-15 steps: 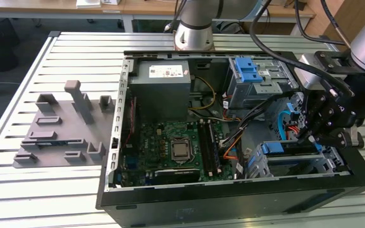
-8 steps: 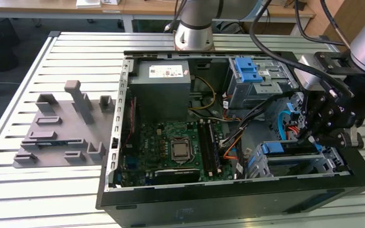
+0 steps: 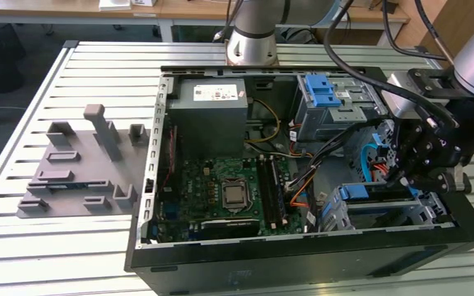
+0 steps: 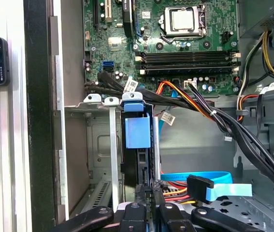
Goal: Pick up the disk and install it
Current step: 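Insert the first disk wire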
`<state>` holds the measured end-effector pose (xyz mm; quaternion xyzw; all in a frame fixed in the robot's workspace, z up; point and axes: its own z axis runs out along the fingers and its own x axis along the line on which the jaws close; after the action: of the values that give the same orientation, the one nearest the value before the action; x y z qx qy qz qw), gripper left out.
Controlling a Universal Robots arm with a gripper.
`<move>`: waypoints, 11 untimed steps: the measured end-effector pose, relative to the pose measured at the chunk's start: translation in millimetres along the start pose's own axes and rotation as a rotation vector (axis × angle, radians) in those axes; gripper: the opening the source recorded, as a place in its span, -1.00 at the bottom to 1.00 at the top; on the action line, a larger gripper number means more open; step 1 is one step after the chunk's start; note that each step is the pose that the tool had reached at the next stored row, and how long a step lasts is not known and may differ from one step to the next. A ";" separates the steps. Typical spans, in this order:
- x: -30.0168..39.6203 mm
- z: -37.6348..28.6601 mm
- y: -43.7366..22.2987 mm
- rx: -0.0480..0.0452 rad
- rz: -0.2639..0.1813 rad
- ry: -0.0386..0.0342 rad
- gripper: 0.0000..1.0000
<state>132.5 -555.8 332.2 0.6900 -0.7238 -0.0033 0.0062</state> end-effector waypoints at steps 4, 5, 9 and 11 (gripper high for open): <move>0.0 0.8 -0.2 -0.0010 0.000 -0.0002 -0.65; 0.0 1.0 -0.4 -0.0013 0.000 -0.0002 -0.65; 0.0 1.2 -0.7 -0.0021 0.000 0.0001 -0.65; -0.1 1.4 -1.2 -0.0029 0.000 -0.0001 -0.65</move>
<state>133.8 -555.8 330.7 0.6900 -0.7238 -0.0044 0.0071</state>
